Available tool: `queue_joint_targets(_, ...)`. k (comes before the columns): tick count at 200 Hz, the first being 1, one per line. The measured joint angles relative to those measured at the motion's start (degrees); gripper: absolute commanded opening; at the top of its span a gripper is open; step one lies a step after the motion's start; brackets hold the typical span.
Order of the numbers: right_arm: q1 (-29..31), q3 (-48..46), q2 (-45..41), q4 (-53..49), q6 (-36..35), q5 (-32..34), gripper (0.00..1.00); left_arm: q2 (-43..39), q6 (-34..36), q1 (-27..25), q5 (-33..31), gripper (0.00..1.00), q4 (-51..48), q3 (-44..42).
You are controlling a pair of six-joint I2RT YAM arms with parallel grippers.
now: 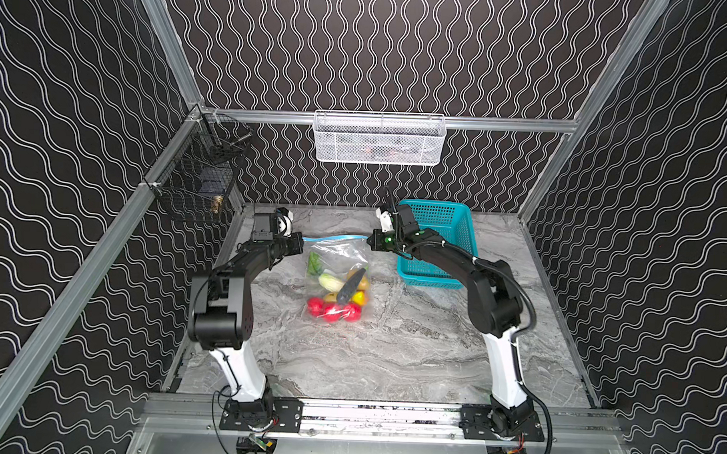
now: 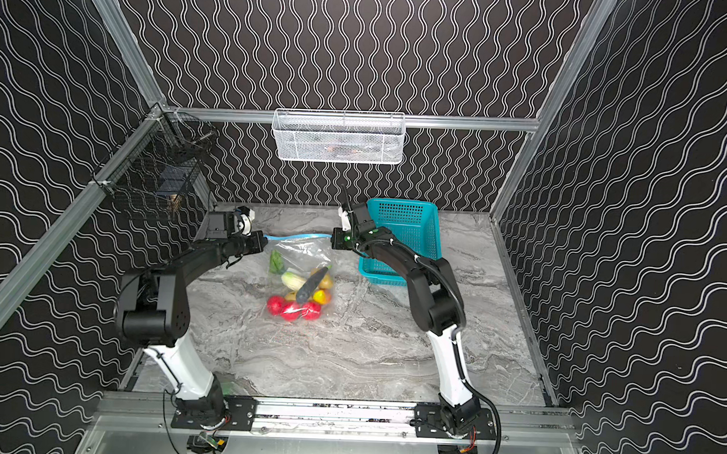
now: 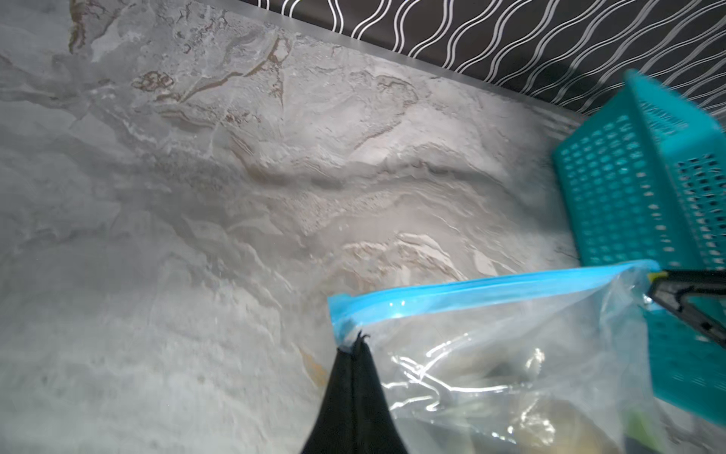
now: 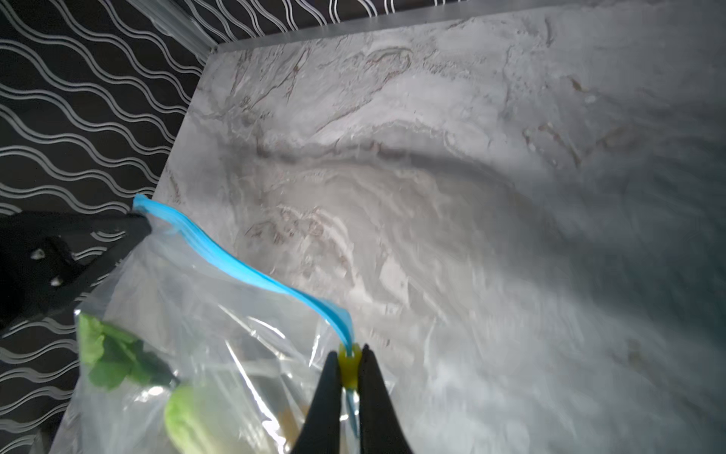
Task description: Place the food in the zip-top bag and seal the zipper
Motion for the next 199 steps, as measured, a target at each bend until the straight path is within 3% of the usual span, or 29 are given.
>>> queue_joint_targets(18,-0.3,4.9,4.7,-0.4,0.0,-0.5,0.13,3.6,0.6,0.4,0.3,0.20,0.6,2.5)
queue_joint_targets(44,-0.9,7.3,7.9,-0.1,1.1,-1.8,0.47,6.3,1.0,1.0,0.8,0.51,1.0,3.8)
queue_joint_targets(69,-1.0,7.4,8.2,0.4,1.6,-2.8,0.65,7.4,1.0,1.2,1.7,0.80,1.4,4.7)
queue_joint_targets(79,-1.1,7.6,8.2,1.1,2.0,-3.1,0.71,7.5,0.9,1.6,2.0,0.98,1.9,4.8)
queue_joint_targets(85,-1.2,7.8,8.1,1.2,2.5,-3.1,0.83,7.5,0.8,1.8,2.2,0.99,2.0,4.9)
queue_joint_targets(95,-1.4,8.2,8.0,1.2,2.9,-3.4,0.88,7.4,-0.1,2.0,2.2,0.99,2.1,5.0)
queue_joint_targets(105,-1.5,8.5,7.7,1.2,2.9,-3.6,0.99,6.8,-0.2,2.2,1.7,0.99,2.0,4.9)
queue_joint_targets(144,-2.1,5.1,1.8,2.5,3.4,-4.4,0.99,-0.3,0.1,2.2,-0.3,0.99,4.2,1.9)
queue_joint_targets(199,-2.4,0.6,-5.0,4.0,3.3,-4.2,0.99,-3.5,1.4,2.5,-0.6,0.99,2.6,3.3)
